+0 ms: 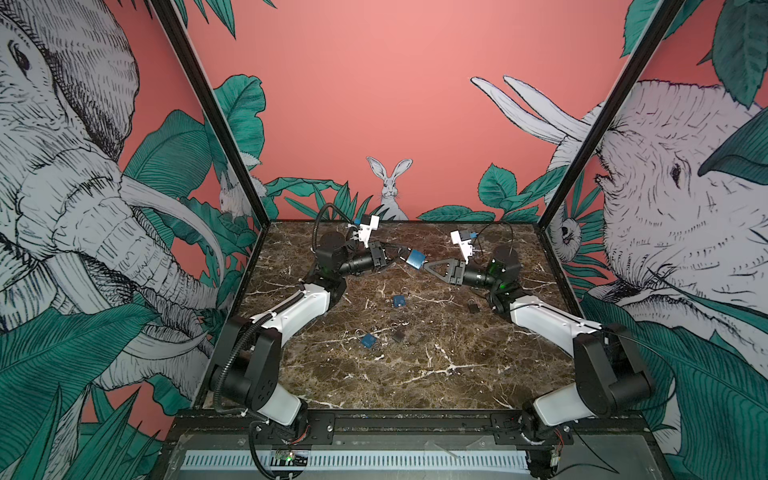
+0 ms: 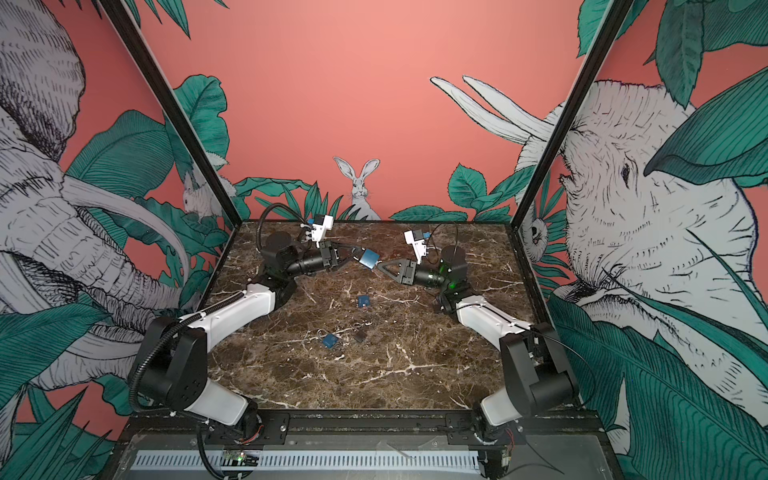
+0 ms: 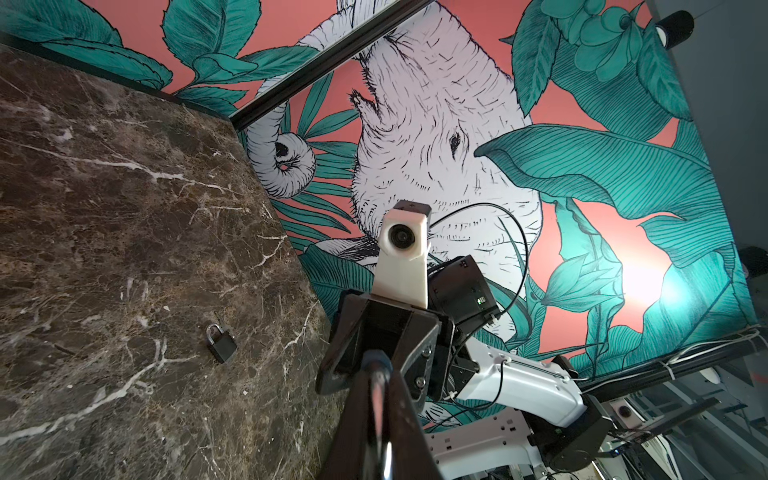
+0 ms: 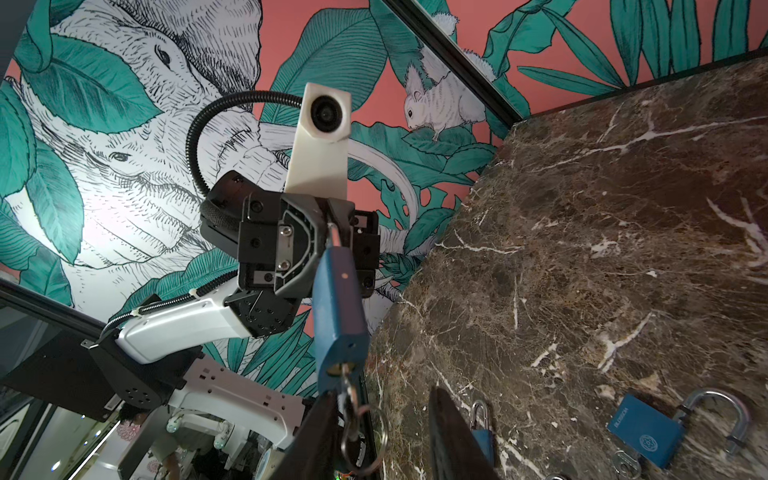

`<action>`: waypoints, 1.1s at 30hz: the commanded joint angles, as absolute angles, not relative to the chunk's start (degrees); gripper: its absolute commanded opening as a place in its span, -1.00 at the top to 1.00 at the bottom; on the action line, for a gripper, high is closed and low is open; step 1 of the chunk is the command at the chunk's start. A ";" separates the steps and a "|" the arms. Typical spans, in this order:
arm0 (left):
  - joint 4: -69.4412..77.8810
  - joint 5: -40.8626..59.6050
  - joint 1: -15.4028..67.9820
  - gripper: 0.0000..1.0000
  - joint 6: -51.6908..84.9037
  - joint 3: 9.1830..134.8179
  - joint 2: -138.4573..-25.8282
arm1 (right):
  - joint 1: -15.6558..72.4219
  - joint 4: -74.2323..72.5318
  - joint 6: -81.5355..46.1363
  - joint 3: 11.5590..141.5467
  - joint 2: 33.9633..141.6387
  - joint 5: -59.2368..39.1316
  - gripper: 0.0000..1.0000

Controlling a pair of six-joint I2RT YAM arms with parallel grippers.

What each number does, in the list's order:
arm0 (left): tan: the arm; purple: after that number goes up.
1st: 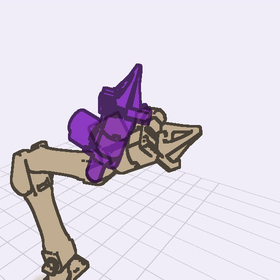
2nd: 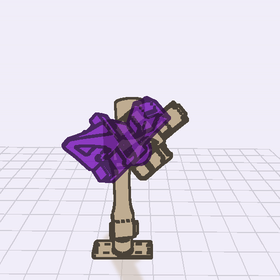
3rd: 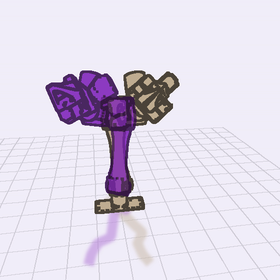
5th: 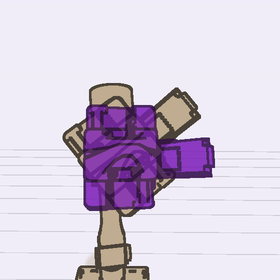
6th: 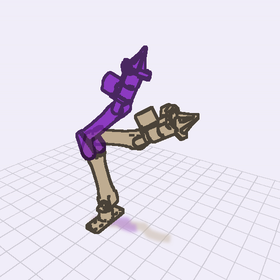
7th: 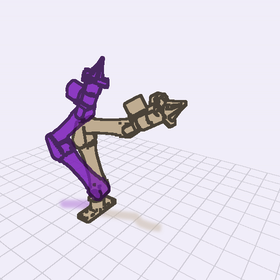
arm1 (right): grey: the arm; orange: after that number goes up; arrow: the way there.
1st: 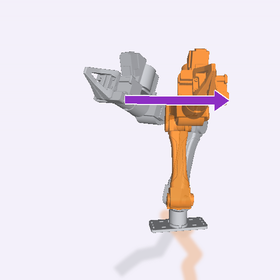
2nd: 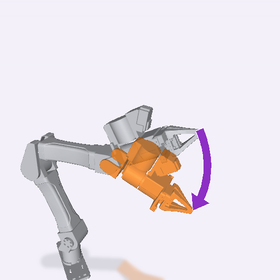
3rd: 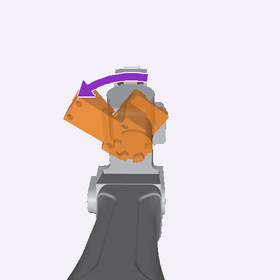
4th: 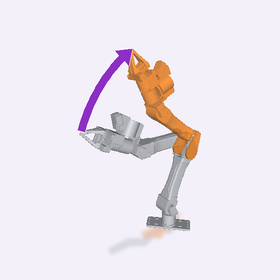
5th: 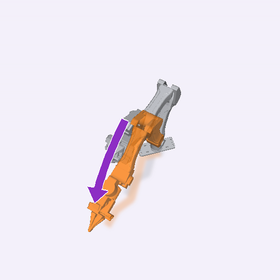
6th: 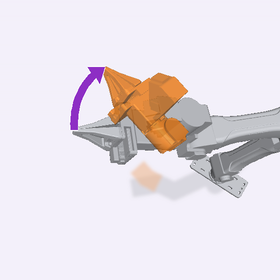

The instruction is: Lock with the key

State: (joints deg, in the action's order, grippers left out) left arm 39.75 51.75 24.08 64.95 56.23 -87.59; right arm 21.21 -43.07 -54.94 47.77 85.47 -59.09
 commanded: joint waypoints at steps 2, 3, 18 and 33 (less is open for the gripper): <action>41.62 51.45 24.08 1.00 64.29 58.21 -86.40 | 21.94 -46.08 -55.06 49.46 85.39 -60.38 0.55; 41.43 51.38 24.08 1.00 64.11 58.19 -86.40 | 21.97 -46.10 -55.16 49.48 85.26 -60.44 0.62; 44.35 50.80 20.74 1.00 66.51 55.84 -85.27 | 20.68 -50.95 -58.76 47.95 85.59 -60.31 1.00; 40.33 52.29 15.71 1.00 64.90 57.24 -84.42 | 16.62 -59.58 -65.01 43.02 88.02 -59.64 1.00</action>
